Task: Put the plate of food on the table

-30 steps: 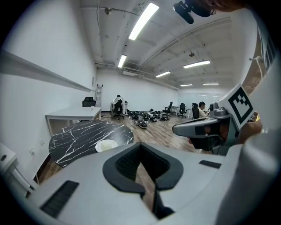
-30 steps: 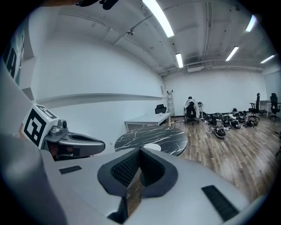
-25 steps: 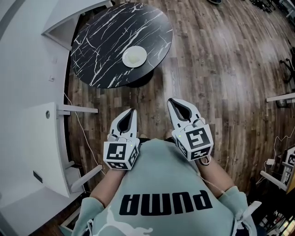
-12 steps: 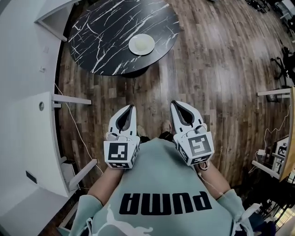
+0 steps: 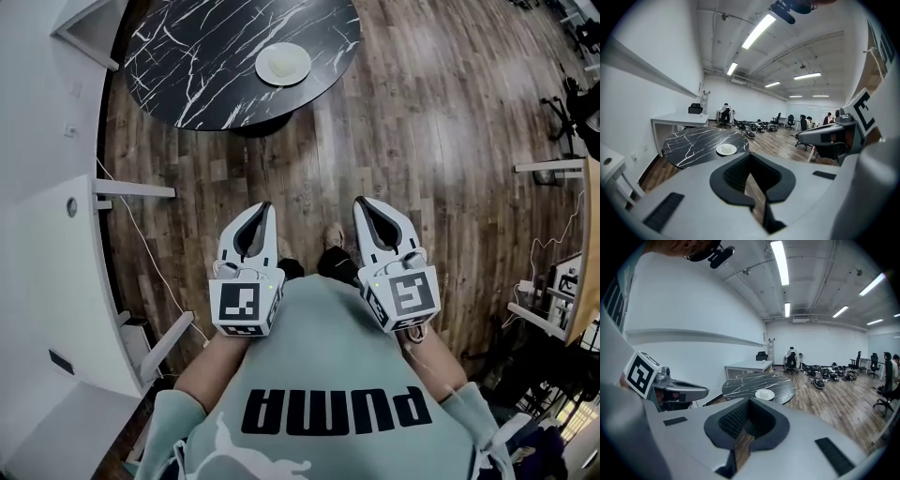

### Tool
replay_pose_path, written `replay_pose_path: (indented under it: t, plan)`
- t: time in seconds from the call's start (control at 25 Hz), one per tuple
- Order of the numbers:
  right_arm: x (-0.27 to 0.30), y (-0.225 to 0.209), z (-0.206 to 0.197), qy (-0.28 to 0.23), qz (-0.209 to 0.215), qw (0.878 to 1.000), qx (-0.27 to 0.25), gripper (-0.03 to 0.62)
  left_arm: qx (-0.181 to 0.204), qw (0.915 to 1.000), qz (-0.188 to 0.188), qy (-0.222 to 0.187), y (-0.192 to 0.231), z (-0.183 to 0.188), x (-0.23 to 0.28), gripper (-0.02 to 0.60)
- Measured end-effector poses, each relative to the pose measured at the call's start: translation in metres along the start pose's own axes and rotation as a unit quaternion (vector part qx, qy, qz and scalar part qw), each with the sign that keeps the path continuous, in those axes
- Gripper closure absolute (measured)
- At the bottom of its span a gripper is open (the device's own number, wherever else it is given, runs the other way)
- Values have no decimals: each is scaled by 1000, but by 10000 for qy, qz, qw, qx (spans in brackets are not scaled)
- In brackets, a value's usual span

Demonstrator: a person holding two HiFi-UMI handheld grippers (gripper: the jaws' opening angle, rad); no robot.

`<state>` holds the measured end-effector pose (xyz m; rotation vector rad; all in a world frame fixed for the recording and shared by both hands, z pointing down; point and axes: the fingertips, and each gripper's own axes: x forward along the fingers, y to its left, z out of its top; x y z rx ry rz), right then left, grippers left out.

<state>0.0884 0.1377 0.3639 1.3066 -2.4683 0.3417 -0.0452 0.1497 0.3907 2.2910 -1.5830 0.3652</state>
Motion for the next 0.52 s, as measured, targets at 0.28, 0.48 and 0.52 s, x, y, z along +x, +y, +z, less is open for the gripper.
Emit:
replay_pose_path:
  t: [0.28, 0.48, 0.52]
  plan:
    - [-14, -13, 2, -110, -147, 9998, -12, 586, 117, 9999, -121, 12, -12, 2, 4, 575]
    - [-22, -24, 4, -143, -100, 9998, -72, 586, 201, 9996, -170, -44, -29, 11, 10, 575]
    - [-24, -26, 4, -141, -85, 9998, -80, 586, 215, 9996, -178, -50, -33, 12, 11, 575]
